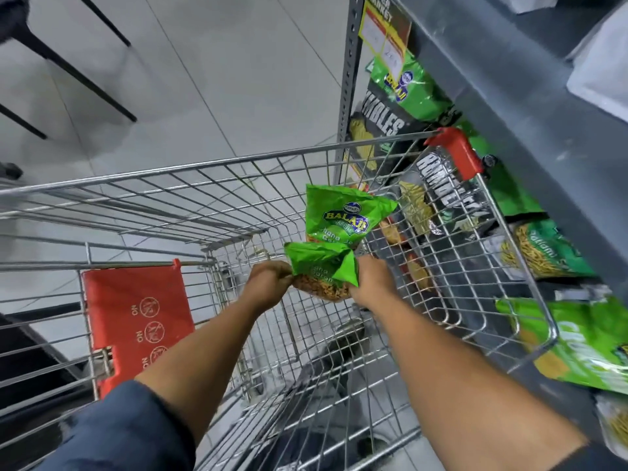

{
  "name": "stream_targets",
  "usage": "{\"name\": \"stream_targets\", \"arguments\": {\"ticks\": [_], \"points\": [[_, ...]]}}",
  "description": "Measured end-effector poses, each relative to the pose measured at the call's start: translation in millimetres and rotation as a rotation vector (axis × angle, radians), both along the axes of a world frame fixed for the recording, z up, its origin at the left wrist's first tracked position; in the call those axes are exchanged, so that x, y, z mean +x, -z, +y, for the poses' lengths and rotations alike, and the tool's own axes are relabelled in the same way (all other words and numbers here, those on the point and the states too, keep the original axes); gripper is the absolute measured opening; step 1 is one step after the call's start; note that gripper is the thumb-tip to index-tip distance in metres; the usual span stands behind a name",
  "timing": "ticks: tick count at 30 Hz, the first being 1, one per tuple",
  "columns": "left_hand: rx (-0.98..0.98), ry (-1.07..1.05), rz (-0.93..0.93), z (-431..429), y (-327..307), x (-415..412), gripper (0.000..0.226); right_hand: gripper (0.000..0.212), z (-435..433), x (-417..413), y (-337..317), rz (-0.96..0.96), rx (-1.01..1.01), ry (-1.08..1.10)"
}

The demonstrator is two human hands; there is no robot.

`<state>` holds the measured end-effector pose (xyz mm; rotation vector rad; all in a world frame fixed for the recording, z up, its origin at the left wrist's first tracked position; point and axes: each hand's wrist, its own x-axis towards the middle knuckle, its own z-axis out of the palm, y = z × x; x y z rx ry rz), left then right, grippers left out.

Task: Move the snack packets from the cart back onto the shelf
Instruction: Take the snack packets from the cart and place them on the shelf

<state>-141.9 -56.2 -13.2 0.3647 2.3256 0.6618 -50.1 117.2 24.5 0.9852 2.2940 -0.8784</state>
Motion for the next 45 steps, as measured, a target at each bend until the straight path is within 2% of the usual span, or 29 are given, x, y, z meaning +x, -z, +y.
{"name": "stream_targets", "arguments": {"ticks": [9, 15, 18, 21, 24, 27, 29, 31, 34, 36, 41, 45], "points": [[0.13, 0.079, 0.082, 18.7, -69.6, 15.4, 0.011, 0.019, 22.4, 44.2, -62.8, 0.165, -0.047, 0.203], [0.323, 0.142, 0.195, 55.0, -144.1, 37.9, 0.013, 0.023, 48.3, 97.0, -126.8, 0.429, -0.031, 0.302], [0.471, 0.157, 0.17, 77.4, -183.2, 62.3, 0.029, 0.019, 61.4, 134.8, -167.5, 0.587, 0.043, 0.324], [0.625, 0.166, 0.116, 102.5, -212.6, 84.9, 0.028, 0.009, 70.7, 170.5, -207.0, 0.783, 0.018, 0.501], [0.744, 0.304, 0.053, 134.2, -250.9, 125.4, 0.026, 0.005, 85.2, 224.0, -247.2, 0.886, 0.001, 0.657], [0.832, 0.426, 0.094, 165.1, -283.0, 164.3, 0.03, 0.007, 96.4, 277.9, -280.4, 0.883, 0.203, 0.649], [0.851, 0.509, 0.137, 189.3, -297.7, 195.9, 0.033, 0.011, 106.4, 319.1, -296.0, 0.91, 0.283, 0.72], [0.875, 0.561, 0.107, 214.6, -306.7, 228.0, 0.035, 0.013, 121.4, 354.5, -302.9, 0.936, 0.346, 0.793], [0.899, 0.659, 0.103, 253.3, -315.1, 278.1, 0.048, 0.009, 147.4, 404.2, -301.6, 0.997, 0.445, 0.903], [0.89, 0.709, 0.098, 273.9, -316.6, 308.1, 0.052, 0.009, 161.7, 432.3, -294.4, 0.977, 0.475, 0.951], [0.833, 0.706, 0.057, 302.7, -294.7, 347.1, 0.052, 0.018, 177.7, 461.6, -271.0, 0.994, 0.472, 1.028], [0.866, 0.591, 0.007, 311.8, -274.3, 363.3, 0.047, 0.019, 183.9, 469.9, -256.9, 1.006, 0.517, 1.036]]}}
